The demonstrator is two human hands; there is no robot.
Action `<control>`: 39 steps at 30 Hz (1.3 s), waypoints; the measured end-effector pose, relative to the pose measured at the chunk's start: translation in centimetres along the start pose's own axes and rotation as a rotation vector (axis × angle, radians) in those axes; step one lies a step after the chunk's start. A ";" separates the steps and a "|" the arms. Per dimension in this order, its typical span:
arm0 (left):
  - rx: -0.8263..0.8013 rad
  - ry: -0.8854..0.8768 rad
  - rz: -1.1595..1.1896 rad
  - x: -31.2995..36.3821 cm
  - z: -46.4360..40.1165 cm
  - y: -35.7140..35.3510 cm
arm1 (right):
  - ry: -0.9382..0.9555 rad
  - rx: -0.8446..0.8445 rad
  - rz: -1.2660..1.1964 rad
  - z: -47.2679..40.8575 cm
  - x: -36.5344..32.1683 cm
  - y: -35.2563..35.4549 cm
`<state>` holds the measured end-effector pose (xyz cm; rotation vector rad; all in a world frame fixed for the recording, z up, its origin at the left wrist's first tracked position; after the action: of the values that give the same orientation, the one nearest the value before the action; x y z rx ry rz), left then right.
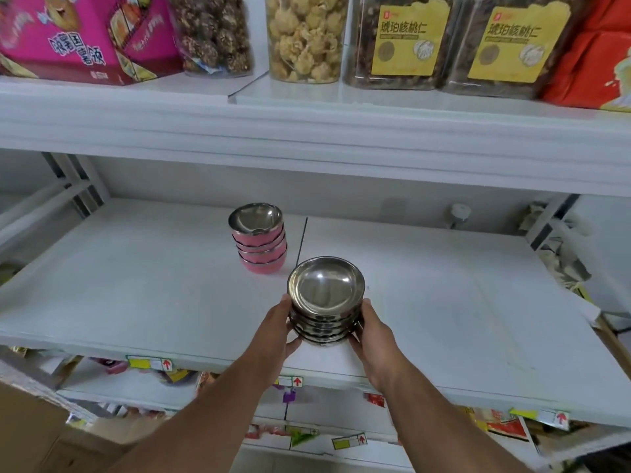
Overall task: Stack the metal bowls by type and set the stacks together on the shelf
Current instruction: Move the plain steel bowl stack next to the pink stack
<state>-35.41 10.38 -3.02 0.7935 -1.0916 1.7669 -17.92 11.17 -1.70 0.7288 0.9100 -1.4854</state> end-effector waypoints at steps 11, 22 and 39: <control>-0.093 0.040 -0.146 -0.4 1.2 1.7 | -0.012 0.157 0.147 3.1 2.3 -0.2; -0.218 0.007 -0.310 -0.9 1.9 2.3 | -0.031 0.210 0.139 4.8 3.5 -1.8; -0.199 0.006 -0.321 1.6 -5.2 0.6 | 0.046 0.156 0.114 -2.6 -0.4 -2.3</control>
<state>-36.97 15.56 -4.00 0.7914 -1.0517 1.3695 -20.29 13.67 -2.37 0.9175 0.7794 -1.4544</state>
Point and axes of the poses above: each hand's wrist, its own z-axis away from the middle knuckle, its own y-axis out of the back of the hand, x = y × z, the point moved 8 cm from there along -z, towards the middle knuckle, and after that the axes turned 4 degrees about z, right-handed, at the moved point
